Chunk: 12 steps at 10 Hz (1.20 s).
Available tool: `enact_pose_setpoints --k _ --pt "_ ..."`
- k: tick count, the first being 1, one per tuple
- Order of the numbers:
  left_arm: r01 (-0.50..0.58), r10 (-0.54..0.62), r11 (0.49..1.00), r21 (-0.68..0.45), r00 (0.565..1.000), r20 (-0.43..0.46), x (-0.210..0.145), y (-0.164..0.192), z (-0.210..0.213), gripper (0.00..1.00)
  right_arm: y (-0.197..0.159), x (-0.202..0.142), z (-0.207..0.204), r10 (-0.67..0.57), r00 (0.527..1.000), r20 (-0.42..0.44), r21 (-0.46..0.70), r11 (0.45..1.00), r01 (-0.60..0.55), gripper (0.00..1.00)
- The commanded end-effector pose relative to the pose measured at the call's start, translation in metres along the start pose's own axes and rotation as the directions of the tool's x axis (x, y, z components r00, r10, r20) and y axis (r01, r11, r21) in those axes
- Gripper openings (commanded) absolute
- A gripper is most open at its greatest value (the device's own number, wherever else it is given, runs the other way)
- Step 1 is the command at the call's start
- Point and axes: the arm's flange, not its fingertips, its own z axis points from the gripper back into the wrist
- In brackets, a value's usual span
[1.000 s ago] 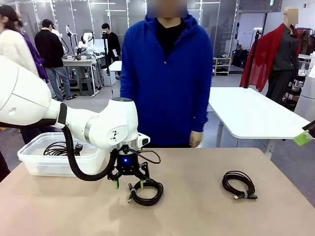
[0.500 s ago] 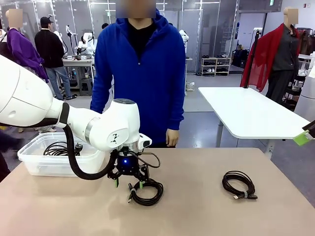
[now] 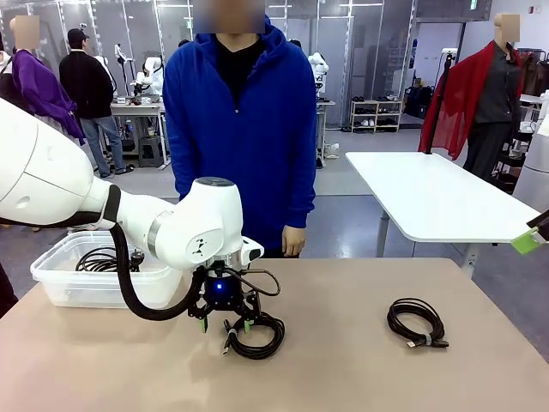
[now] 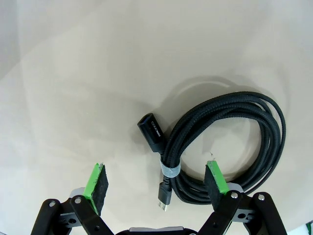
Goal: Organize and store the cables.
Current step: Place the USB Extension Cable into the Organizing box.
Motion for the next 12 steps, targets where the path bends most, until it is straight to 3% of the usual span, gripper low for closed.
enact_pose_setpoints --k 1,9,10,11,12 --pt "-0.031 0.032 0.999 -0.036 0.999 0.024 -0.0079 -0.0046 -0.0074 1.0 0.0012 0.0008 -0.0003 -0.006 1.0 0.012 0.008 1.0 0.006 1.0" --pt "-0.054 0.055 0.997 -0.055 0.998 0.014 -0.0073 -0.0016 -0.0106 1.0 0.0012 0.0008 -0.0003 -0.006 1.0 0.012 0.008 1.0 0.006 1.0" --pt "-0.053 0.053 0.997 -0.06 0.999 0.007 -0.0074 -0.001 -0.0115 0.83 0.0012 0.0008 -0.0003 -0.006 1.0 0.012 0.008 1.0 0.006 1.0" --pt "-0.054 0.054 0.997 -0.061 0.998 0.008 -0.008 -0.0015 -0.0109 0.8 0.0012 0.0008 -0.0003 -0.006 1.0 0.012 0.008 1.0 0.006 1.0" --pt "-0.055 0.056 0.997 -0.061 0.998 0.006 -0.008 -0.0013 -0.0104 0.64 0.0012 0.0008 -0.0003 -0.006 1.0 0.012 0.008 1.0 0.006 1.0"
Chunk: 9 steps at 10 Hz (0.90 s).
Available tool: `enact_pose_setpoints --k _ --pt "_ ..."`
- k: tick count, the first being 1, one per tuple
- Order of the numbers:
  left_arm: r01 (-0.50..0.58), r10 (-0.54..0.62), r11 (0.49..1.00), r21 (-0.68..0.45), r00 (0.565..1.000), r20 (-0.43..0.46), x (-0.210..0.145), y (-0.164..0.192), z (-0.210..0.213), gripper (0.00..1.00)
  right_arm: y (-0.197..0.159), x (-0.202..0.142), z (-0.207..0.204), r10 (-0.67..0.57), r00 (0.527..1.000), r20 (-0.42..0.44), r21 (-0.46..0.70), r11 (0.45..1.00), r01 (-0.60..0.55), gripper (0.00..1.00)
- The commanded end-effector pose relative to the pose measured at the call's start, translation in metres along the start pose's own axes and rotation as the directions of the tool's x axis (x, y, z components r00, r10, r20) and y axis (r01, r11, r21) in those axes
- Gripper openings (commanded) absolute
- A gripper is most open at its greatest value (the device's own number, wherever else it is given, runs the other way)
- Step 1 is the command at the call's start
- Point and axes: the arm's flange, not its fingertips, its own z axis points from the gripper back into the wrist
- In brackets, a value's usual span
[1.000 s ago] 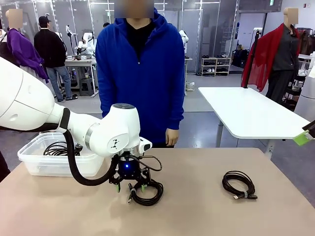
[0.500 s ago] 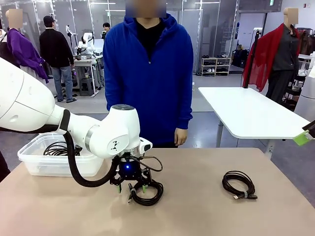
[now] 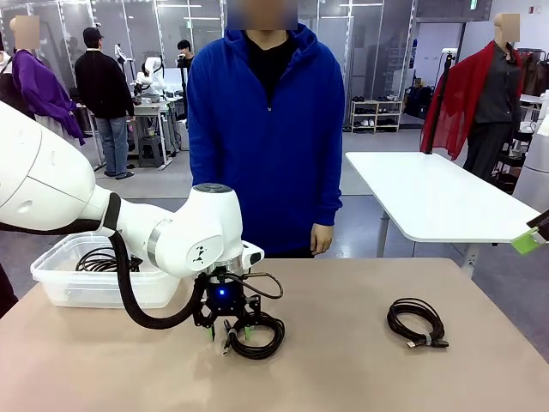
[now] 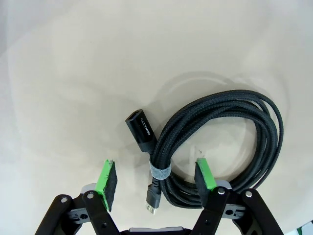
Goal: Organize and store the cables.
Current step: Place the USB Extension Cable into the Organizing box.
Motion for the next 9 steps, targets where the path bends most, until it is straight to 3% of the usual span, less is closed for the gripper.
enact_pose_setpoints --k 1,2,3,4,5,6,9 --pt "-0.011 0.011 1.0 -0.027 1.0 0.003 -0.002 0.0017 -0.0031 0.61 0.0012 0.0008 -0.0003 -0.006 1.0 0.012 0.008 1.0 0.006 1.0" --pt "-0.01 0.01 1.0 -0.022 1.0 0.003 -0.002 0.0012 -0.0024 0.44 0.0012 0.0008 -0.0003 -0.006 1.0 0.012 0.008 1.0 0.006 1.0" --pt "-0.012 0.012 1.0 -0.022 1.0 0.004 -0.002 0.0015 -0.0015 0.41 0.0012 0.0008 -0.0003 -0.006 1.0 0.012 0.008 1.0 0.006 1.0" --pt "-0.014 0.014 1.0 -0.018 1.0 0.003 -0.0018 0.0013 -0.0014 0.24 0.0012 0.0008 -0.0003 -0.006 1.0 0.012 0.008 1.0 0.006 1.0" --pt "-0.016 0.016 1.0 -0.016 1.0 0.003 -0.0014 0.0006 -0.0008 0.21 0.0012 0.0008 -0.0003 -0.006 1.0 0.012 0.008 1.0 0.006 1.0" --pt "-0.015 0.015 1.0 -0.015 1.0 0.006 -0.0016 0.0001 0.0003 0.05 0.0012 0.0008 -0.0003 -0.006 1.0 0.012 0.008 1.0 0.006 1.0" --pt "-0.014 0.015 1.0 -0.019 1.0 0.014 -0.0011 -0.001 0.0013 0.0 0.0012 0.0008 -0.0003 -0.006 1.0 0.012 0.008 1.0 0.006 1.0"
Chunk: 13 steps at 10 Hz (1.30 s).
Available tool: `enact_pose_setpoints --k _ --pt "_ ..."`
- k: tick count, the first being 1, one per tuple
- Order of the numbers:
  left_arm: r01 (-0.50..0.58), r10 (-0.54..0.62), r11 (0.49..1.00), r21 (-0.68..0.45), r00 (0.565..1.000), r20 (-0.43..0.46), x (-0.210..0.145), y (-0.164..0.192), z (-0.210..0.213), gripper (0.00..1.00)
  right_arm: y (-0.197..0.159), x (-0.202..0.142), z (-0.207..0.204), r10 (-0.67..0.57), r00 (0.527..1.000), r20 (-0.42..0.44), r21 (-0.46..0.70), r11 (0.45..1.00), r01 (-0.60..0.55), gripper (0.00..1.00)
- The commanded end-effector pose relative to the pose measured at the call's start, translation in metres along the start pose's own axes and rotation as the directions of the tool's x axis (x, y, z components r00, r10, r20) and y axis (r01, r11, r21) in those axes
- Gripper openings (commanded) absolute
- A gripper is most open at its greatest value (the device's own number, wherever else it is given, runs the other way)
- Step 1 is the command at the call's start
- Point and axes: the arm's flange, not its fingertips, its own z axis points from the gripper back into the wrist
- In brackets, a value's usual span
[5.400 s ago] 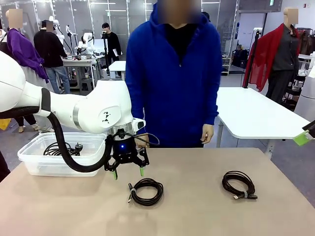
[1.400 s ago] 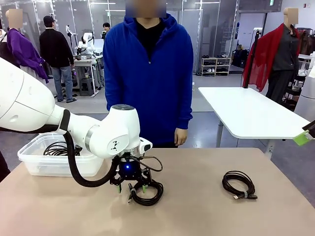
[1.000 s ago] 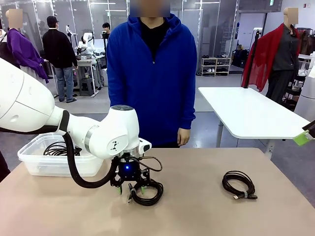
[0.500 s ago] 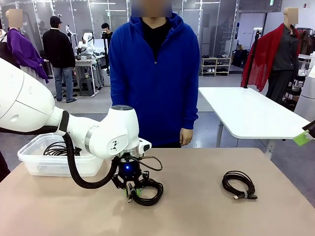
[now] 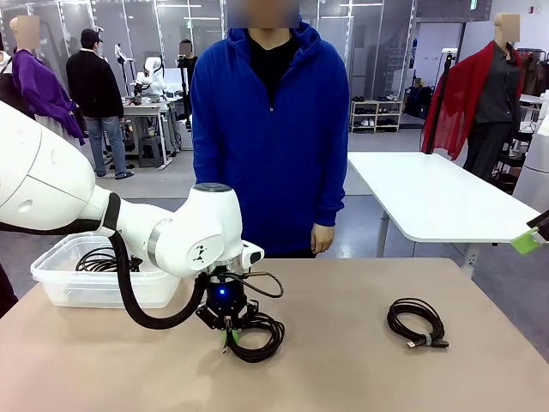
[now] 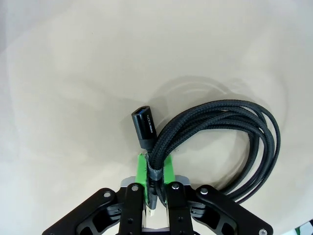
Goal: Organize and store the cables.
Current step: Place the USB Extension Cable into the Organizing box.
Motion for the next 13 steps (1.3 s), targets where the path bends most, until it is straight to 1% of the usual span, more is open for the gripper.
enact_pose_setpoints --k 1,2,3,4,6,7,9,10,11,12,13 --pt "-0.011 0.011 1.0 -0.018 1.0 0.02 -0.003 0.003 0.01 0.0 0.001 0.001 0.0 -0.006 1.0 0.012 0.008 1.0 0.006 1.0" --pt "0.015 -0.015 0.999 -0.037 1.0 0.016 -0.006 0.009 0.029 0.07 0.001 0.001 0.0 -0.006 1.0 0.012 0.008 1.0 0.006 1.0" --pt "0.014 -0.014 1.0 -0.009 0.999 0.037 -0.01 0.015 0.052 0.07 0.001 0.001 0.0 -0.006 1.0 0.012 0.008 1.0 0.006 1.0" --pt "0.044 -0.043 0.999 -0.015 0.998 0.05 -0.014 0.022 0.078 0.07 0.001 0.001 0.0 -0.006 1.0 0.012 0.008 1.0 0.006 1.0" --pt "0.118 -0.118 0.993 0.005 0.993 0.023 -0.021 0.033 0.127 0.07 0.001 0.001 0.0 -0.006 1.0 0.012 0.008 1.0 0.006 1.0" --pt "0.117 -0.118 0.993 0.026 0.993 0.017 -0.021 0.037 0.136 0.07 0.001 0.001 0.0 -0.006 1.0 0.012 0.008 1.0 0.006 1.0" --pt "0.109 -0.111 0.993 0.036 0.993 0.045 -0.021 0.042 0.148 0.07 0.001 0.001 0.0 -0.006 1.0 0.012 0.008 1.0 0.006 1.0" --pt "0.131 -0.131 0.991 0.014 0.99 0.043 -0.022 0.044 0.152 0.07 0.001 0.001 0.0 -0.006 1.0 0.012 0.008 1.0 0.006 1.0" --pt "0.134 -0.135 0.99 -0.037 0.991 -0.015 -0.021 0.046 0.152 0.07 0.001 0.001 0.0 -0.006 1.0 0.012 0.008 1.0 0.006 1.0" --pt "0.103 -0.105 0.994 0.036 0.993 0.048 -0.022 0.042 0.152 0.07 0.001 0.001 0.0 -0.006 1.0 0.012 0.008 1.0 0.006 1.0" --pt "0.103 -0.105 0.994 0.036 0.993 0.048 -0.022 0.042 0.152 0.07 0.001 0.001 0.0 -0.006 1.0 0.012 0.008 1.0 0.006 1.0"
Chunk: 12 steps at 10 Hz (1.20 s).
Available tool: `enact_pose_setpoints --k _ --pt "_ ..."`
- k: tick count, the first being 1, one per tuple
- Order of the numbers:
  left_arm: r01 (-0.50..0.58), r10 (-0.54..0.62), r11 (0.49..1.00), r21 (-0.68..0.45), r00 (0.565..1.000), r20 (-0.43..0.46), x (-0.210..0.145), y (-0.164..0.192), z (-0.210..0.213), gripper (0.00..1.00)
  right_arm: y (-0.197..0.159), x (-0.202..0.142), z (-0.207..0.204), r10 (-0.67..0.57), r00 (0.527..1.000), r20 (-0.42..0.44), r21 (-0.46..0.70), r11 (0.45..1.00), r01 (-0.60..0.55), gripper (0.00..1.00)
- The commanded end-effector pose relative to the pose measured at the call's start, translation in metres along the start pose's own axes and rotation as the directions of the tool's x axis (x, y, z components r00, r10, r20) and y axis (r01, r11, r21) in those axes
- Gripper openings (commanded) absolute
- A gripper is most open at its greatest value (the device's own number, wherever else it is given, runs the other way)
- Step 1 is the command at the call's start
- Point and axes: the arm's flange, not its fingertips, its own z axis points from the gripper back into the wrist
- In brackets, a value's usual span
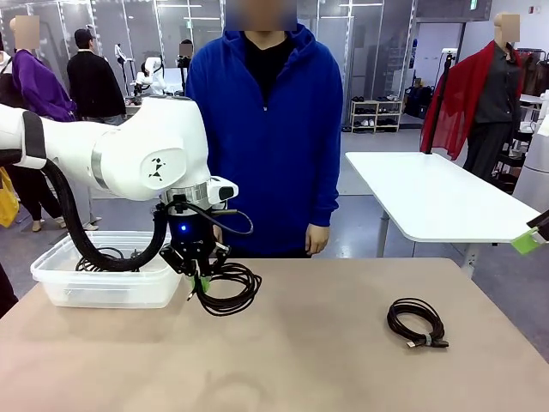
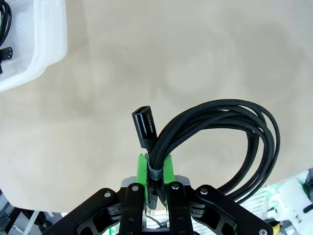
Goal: Organize and store the cables.
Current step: Place the USB Extension Cable into the Organizing box.
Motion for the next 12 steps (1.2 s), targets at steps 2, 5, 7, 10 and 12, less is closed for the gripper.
enact_pose_setpoints --k 2,5,7,10,12 --pt "-0.007 0.007 1.0 0.021 1.0 0.014 0.0 0.0 0.001 0.07 0.001 0.001 0.0 -0.006 1.0 0.012 0.008 1.0 0.006 1.0" --pt "0.051 -0.051 0.999 0.012 0.998 0.027 0.01 0.013 0.005 0.14 0.001 0.001 0.0 -0.006 1.0 0.012 0.008 1.0 0.006 1.0" --pt "0.042 -0.043 0.999 0.026 0.997 0.057 0.029 0.04 0.02 0.14 0.001 0.001 0.0 -0.006 1.0 0.012 0.008 1.0 0.006 1.0" --pt "0.195 -0.203 0.975 0.103 0.976 0.076 0.055 0.083 0.031 0.14 0.001 0.001 0.0 -0.006 1.0 0.012 0.008 1.0 0.006 1.0" --pt "0.193 -0.204 0.975 0.107 0.973 0.108 0.07 0.116 0.038 0.14 0.001 0.001 0.0 -0.006 1.0 0.012 0.008 1.0 0.006 1.0"
